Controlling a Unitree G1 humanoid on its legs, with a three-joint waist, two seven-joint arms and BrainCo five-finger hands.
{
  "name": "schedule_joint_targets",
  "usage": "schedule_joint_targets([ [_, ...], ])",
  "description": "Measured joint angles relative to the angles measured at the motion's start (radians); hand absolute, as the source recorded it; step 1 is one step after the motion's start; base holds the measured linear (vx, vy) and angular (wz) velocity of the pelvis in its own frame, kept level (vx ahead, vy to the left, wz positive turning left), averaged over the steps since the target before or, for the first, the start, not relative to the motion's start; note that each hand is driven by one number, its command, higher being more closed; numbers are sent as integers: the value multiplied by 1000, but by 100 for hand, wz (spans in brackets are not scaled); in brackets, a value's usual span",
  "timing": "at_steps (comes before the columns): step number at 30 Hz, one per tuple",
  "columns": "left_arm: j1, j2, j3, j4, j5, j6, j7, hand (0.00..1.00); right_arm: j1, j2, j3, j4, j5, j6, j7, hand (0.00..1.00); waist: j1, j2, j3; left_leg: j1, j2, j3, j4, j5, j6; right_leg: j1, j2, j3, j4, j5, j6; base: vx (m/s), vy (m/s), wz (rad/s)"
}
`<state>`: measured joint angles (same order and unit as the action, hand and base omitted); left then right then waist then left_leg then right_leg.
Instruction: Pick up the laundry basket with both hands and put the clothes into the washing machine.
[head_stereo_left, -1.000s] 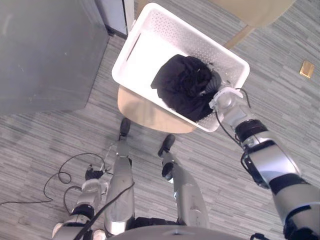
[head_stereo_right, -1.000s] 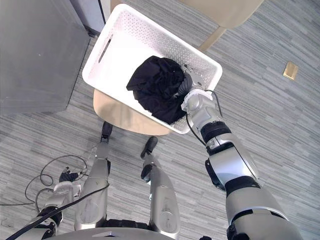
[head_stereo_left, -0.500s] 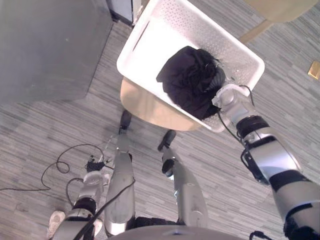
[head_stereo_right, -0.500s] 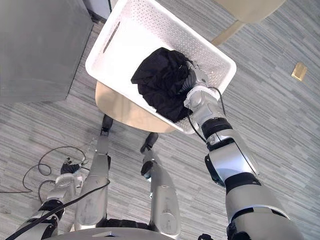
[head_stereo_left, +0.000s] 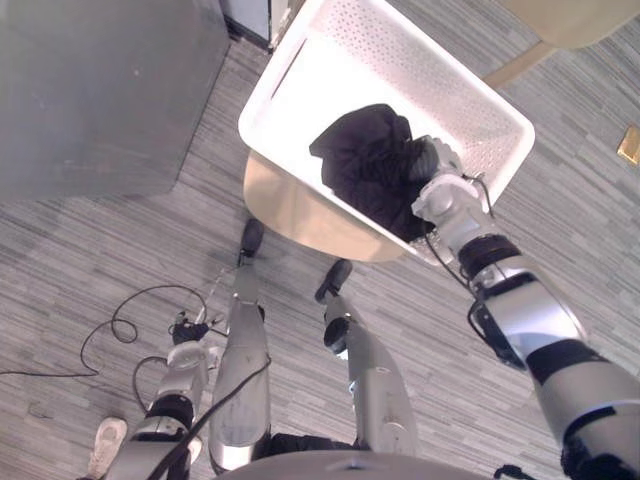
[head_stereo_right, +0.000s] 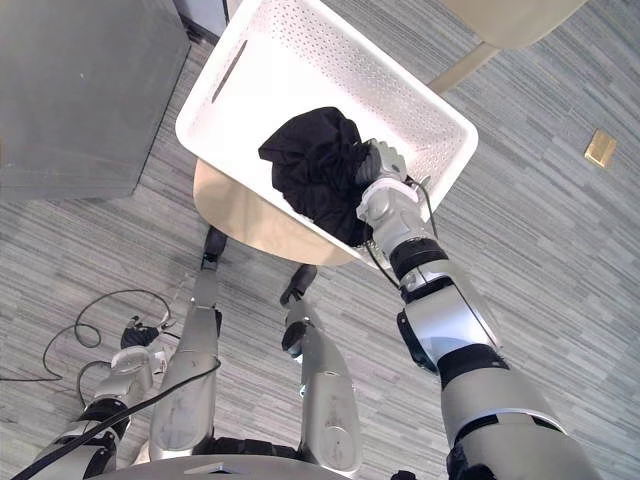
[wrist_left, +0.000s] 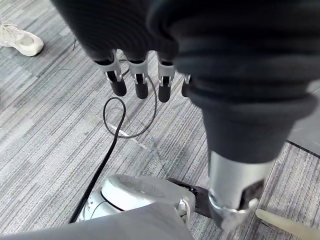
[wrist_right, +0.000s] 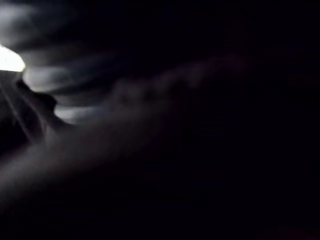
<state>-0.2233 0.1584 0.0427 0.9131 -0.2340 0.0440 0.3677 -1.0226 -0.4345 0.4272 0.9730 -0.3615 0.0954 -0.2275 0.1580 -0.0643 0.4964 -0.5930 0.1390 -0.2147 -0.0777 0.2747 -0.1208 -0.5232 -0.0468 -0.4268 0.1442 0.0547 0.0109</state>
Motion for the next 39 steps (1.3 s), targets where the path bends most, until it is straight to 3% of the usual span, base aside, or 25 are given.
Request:
schedule_joint_targets([
  [10,0,-7,17,0,-8,0,16,0,11,42,-62,-5,54,4,-29,100,-3,0,0,0,1,1,0,2,-2,-1,-1,1,2,0,0,31,-22,0],
  [13,0,-10,26,0,-19,1,22,0,28,66,-129,-18,123,10,-48,100,-5,0,0,0,2,3,0,2,-3,-2,-1,2,2,0,0,0,0,0],
  [16,0,-11,31,0,-24,1,22,0,36,97,-203,-18,278,0,-87,100,-7,0,0,1,6,7,0,2,-4,-3,-1,5,3,0,0,0,0,-1],
  [22,0,-17,45,0,-49,3,26,0,36,165,-362,-69,561,-51,-152,100,-12,0,0,21,10,30,0,2,-4,0,0,27,8,3,-3,11,-11,-9],
  [27,-1,-22,50,-1,-81,6,26,0,36,234,-440,-178,804,-134,-180,100,-24,0,0,69,13,51,-1,0,-5,38,4,43,3,5,-5,25,-38,-7],
  [32,-11,-33,49,-1,-92,27,23,0,37,270,-449,-305,976,-208,-192,100,-23,0,0,111,16,64,-1,-7,-6,76,8,57,-5,9,-6,13,-35,-4],
  [39,4,-52,31,-46,-86,71,9,0,100,329,-427,-544,1111,-248,-167,100,-23,0,0,220,14,91,-1,-27,-6,162,-3,74,23,-14,1,33,-34,-1],
])
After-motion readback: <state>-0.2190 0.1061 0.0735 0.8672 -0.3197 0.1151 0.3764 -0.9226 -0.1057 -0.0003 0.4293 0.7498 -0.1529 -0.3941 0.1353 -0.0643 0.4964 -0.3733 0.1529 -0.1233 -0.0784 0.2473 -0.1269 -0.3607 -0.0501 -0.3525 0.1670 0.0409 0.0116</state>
